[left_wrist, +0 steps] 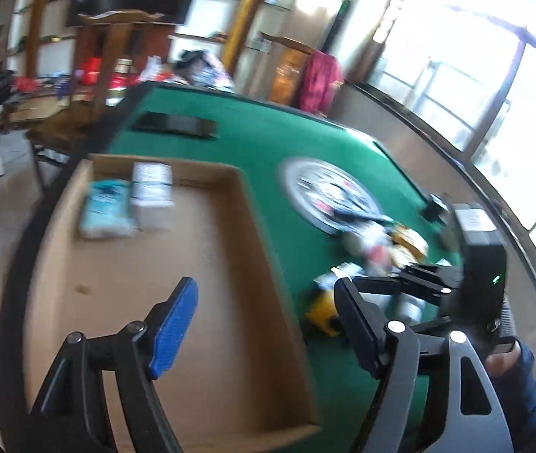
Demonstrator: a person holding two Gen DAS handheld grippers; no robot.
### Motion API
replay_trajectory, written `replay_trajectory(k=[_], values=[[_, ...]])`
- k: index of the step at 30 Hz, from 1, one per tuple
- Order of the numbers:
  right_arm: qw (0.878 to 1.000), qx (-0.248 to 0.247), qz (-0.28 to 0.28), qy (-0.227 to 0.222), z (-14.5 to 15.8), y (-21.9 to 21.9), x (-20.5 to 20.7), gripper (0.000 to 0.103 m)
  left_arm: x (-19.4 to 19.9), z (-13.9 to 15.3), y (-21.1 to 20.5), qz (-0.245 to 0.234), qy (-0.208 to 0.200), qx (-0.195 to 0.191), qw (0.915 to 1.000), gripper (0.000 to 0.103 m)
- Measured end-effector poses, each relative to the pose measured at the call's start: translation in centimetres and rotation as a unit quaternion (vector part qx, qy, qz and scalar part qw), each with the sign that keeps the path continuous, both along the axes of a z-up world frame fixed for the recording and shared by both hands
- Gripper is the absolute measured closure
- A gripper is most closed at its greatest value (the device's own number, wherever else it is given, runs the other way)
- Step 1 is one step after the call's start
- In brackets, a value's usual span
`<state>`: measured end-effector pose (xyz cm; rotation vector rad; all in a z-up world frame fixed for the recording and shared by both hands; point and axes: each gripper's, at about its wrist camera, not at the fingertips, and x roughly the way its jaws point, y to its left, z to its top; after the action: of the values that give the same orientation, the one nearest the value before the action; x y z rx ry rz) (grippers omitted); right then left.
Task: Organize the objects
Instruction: 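Grasp the yellow round jar with the left tool while the right tool grasps a white-red medicine box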
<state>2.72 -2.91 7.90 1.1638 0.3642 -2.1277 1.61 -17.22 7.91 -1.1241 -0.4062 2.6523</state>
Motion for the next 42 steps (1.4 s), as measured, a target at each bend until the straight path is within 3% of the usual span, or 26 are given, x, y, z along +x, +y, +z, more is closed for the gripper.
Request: replay_trajectory(k=[3,7,9,11,14,17,20,23,24,25,28,30,32,37,42], values=[[0.999,0.005,0.027,0.021,0.5,1.3,2.5,0.048,0.4,-0.7,3.1,-0.029,-0.007,-0.005,0.9995,0.026],[0.996,-0.084,0.006,0.023,2.4,6.5,4.4,0.048,-0.4,-1.8,7.2,-0.075,-0.02,-0.053,0.9955,0.026],[0.992,-0.125,-0.014,0.031,2.7,9.4,4.8,0.048,-0.8,-2.6,9.0,-0.08,-0.022,-0.105,0.991,0.026],[0.983,-0.175,-0.045,0.031,2.6,12.7,4.6,0.048,-1.0,-3.2,10.5,-0.086,-0.022,-0.148,0.985,0.026],[0.965,-0.249,-0.085,0.001,2.0,16.9,3.8,0.048,-0.9,-3.9,12.1,-0.101,-0.017,-0.18,0.9784,0.026],[0.955,-0.272,-0.121,0.011,2.3,19.3,3.4,0.049,-1.2,-4.8,13.1,-0.104,-0.015,-0.197,0.9748,0.026],[0.942,-0.305,-0.142,-0.011,2.1,20.8,3.0,0.049,-1.7,-5.3,12.9,-0.079,-0.027,-0.198,0.9767,0.026],[0.94,-0.299,-0.167,-0.014,1.8,21.5,2.5,0.049,-2.0,-5.9,12.7,-0.066,-0.039,-0.167,0.983,0.035],[0.938,-0.299,-0.172,-0.017,1.6,21.8,2.5,0.049,-1.9,-6.1,12.6,-0.063,-0.043,-0.155,0.985,0.05],[0.938,-0.3,-0.175,-0.02,1.5,22.0,2.5,0.049,-1.8,-6.2,12.5,-0.058,-0.042,-0.147,0.9866,0.056],[0.932,-0.303,-0.198,-0.018,1.2,23.2,2.7,0.047,-1.0,-6.2,12.6,-0.046,-0.035,-0.135,0.9892,0.058],[0.929,-0.301,-0.213,-0.026,0.7,23.9,2.7,0.038,-0.6,-6.2,12.8,-0.049,-0.034,-0.124,0.9905,0.059],[0.929,-0.287,-0.231,-0.028,0.2,24.3,2.8,0.038,-0.5,-6.3,12.8,-0.049,-0.032,-0.121,0.9909,0.059],[0.936,-0.257,-0.242,-0.008,-0.2,24.3,3.5,0.038,-1.0,-6.4,12.8,-0.04,-0.033,-0.119,0.9915,0.058],[0.95,-0.189,-0.248,0.007,-0.7,22.6,3.4,0.038,-1.6,-6.5,12.6,-0.035,-0.039,-0.115,0.992,0.058]])
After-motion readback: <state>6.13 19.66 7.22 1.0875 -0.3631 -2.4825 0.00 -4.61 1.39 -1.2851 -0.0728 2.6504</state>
